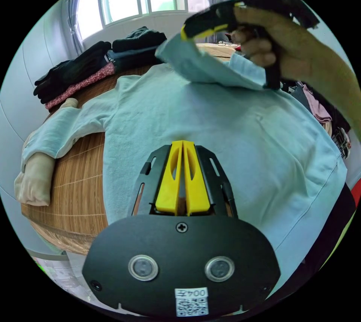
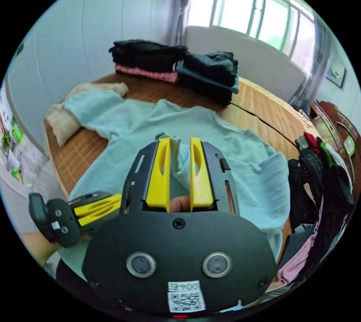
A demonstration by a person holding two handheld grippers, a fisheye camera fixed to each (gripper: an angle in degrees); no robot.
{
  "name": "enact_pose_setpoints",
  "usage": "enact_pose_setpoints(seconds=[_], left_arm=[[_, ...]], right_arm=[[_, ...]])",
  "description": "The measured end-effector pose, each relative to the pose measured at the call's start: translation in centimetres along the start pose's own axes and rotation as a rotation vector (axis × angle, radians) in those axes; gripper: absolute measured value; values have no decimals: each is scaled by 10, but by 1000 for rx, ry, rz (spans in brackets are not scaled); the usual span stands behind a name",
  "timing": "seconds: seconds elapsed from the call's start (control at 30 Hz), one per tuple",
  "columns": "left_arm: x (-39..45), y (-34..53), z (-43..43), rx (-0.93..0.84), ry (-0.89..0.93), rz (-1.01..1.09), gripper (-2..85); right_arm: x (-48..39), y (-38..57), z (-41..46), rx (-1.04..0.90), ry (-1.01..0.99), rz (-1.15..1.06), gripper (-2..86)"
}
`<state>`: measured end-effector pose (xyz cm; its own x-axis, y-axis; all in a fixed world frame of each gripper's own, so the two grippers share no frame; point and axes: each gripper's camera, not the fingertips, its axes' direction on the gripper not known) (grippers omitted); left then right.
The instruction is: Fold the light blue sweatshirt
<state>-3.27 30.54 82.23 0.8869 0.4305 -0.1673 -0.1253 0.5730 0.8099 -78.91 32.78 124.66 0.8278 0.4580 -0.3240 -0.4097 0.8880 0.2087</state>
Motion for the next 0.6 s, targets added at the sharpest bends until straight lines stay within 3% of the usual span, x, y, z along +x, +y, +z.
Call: enact_pose_setpoints(seconds=[0.17, 0.33, 0.5, 0.57, 0.6], left_arm=[[-2, 3, 14, 1, 6, -3, 4], [-8, 7, 27, 3, 24, -14, 9], [-37, 8, 40, -22, 139, -127, 36], [-66, -3, 48, -78, 333, -248, 77], [-72, -5, 47, -74, 347, -280, 85]], right_arm=[[-2, 22, -17, 42, -57, -92, 112], [71, 73, -74, 72, -87, 7, 92], [187, 146, -73, -153, 47, 325, 63], [216, 164, -64, -235, 139, 382, 54], [232, 175, -57, -290, 200, 419, 46]])
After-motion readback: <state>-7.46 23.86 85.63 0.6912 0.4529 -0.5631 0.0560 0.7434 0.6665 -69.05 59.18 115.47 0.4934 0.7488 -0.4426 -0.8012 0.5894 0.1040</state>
